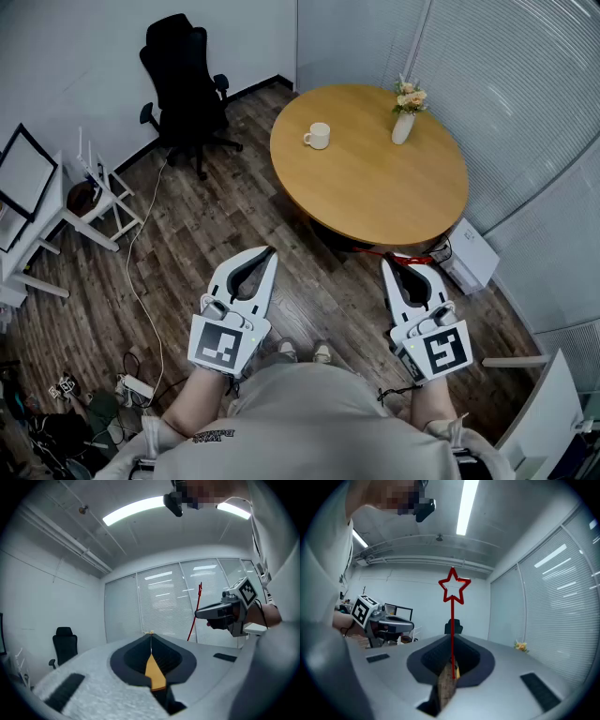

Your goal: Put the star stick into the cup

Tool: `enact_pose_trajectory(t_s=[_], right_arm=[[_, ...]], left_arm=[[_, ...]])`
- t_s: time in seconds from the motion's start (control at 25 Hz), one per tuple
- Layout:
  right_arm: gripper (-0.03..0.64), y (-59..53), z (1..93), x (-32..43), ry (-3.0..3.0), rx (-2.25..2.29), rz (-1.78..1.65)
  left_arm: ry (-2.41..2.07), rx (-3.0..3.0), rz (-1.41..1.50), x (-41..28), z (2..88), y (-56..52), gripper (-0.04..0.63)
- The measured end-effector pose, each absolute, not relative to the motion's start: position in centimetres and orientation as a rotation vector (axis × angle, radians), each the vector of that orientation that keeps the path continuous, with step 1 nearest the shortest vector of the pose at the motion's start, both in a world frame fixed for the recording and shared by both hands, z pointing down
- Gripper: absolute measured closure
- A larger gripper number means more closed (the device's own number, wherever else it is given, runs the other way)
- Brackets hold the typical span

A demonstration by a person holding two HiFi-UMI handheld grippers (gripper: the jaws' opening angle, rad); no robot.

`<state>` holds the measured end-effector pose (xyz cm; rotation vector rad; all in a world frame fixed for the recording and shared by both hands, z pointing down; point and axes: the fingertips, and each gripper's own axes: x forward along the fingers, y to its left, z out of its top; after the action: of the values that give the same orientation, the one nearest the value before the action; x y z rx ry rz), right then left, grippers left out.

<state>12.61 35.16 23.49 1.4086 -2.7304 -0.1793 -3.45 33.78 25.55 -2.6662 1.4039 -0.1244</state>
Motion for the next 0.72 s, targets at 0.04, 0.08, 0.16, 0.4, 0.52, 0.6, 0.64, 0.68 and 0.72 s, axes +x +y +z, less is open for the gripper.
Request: enact_pose_trajectory(t_s=[0.04,0.08,0.16,0.4,0.52,0.6,0.64,0.68,0.72], right_arm=[[0.581,35.5,23.3,13.0,-2.730,1.412,-0.182],[0.581,35.8,23.1,13.3,-2.730,1.417,-0.183],[0.581,36.3,22.8,13.7,-2.742,1.429,-0.176],[0.581,36.5,22.7,14.2,-2.790,1.444,-0.112],[0.581,36.7,22.8,14.4,-2.800,1.449,-0.095],[0.581,36.7,22.9,14.6,-2.806,1.450,-0.088],[0.581,36.6,22.9,14.6,-2.809,1.449,-0.087],[0.581,36.5,22.9,14.7,-2.810,1.448,-0.088],[0.581,36.4,23.0,14.8,-2.810,1.447,-0.092]], left_arm=[[1.402,-2.673,-0.134,-3.2,25.7,34.3,0.572],[1.400,-2.679,-0.143,-2.9,25.8,34.8,0.574],[1.400,-2.677,-0.149,-2.5,25.8,35.3,0.572],[1.386,-2.678,-0.171,-1.6,25.7,35.7,0.572],[1.383,-2.674,-0.177,-1.4,25.7,35.9,0.573],[1.384,-2.667,-0.183,-1.4,25.7,36.0,0.574],[1.385,-2.664,-0.187,-1.3,25.7,36.0,0.572],[1.385,-2.662,-0.190,-1.2,25.7,35.9,0.574],[1.386,-2.660,-0.193,-1.1,25.7,35.8,0.574]])
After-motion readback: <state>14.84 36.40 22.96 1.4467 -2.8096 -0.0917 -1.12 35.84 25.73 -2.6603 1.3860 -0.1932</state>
